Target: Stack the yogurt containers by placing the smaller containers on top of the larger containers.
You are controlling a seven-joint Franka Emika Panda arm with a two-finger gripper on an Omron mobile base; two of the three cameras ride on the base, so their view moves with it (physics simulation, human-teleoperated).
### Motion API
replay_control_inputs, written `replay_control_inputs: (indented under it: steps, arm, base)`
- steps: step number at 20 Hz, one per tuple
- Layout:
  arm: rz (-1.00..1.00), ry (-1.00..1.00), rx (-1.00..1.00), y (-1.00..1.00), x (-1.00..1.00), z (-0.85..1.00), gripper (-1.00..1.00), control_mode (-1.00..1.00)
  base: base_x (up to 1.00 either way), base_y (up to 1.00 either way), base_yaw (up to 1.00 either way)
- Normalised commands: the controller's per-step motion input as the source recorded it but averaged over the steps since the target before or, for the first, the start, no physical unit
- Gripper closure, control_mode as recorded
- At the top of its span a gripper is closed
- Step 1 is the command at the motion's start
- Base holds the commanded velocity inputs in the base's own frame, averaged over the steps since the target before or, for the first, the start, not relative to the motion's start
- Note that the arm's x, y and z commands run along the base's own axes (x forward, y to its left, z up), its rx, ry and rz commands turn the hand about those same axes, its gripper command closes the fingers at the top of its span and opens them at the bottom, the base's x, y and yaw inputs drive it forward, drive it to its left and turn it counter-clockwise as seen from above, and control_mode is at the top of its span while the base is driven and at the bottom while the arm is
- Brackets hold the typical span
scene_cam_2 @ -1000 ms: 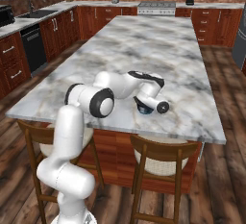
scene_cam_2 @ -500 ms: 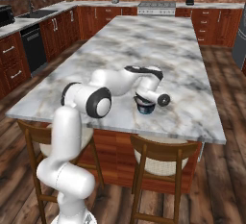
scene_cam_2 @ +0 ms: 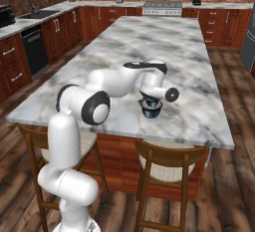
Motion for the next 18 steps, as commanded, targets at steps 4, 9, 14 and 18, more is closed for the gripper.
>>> replay_control_inputs:
  steps: [4, 9, 14, 18]
  arm:
    - [0.1, 0.01, -0.07, 0.11, -0.26, 0.28, -1.0, -1.0]
    - [0.07, 0.08, -0.11, 0.1, -0.19, 0.12, -1.0, -1.0]
    - [0.05, 0.08, -0.15, 0.25, -0.15, 0.16, -1.0, -1.0]
    - [0.05, 0.11, -0.21, 0.47, -0.03, 0.22, -1.0, -1.0]
  base:
    - [0.0, 0.0, 0.0]
    - [0.0, 0.0, 0.0]
    - [0.0, 0.0, 0.0]
    - [0.0, 0.0, 0.0]
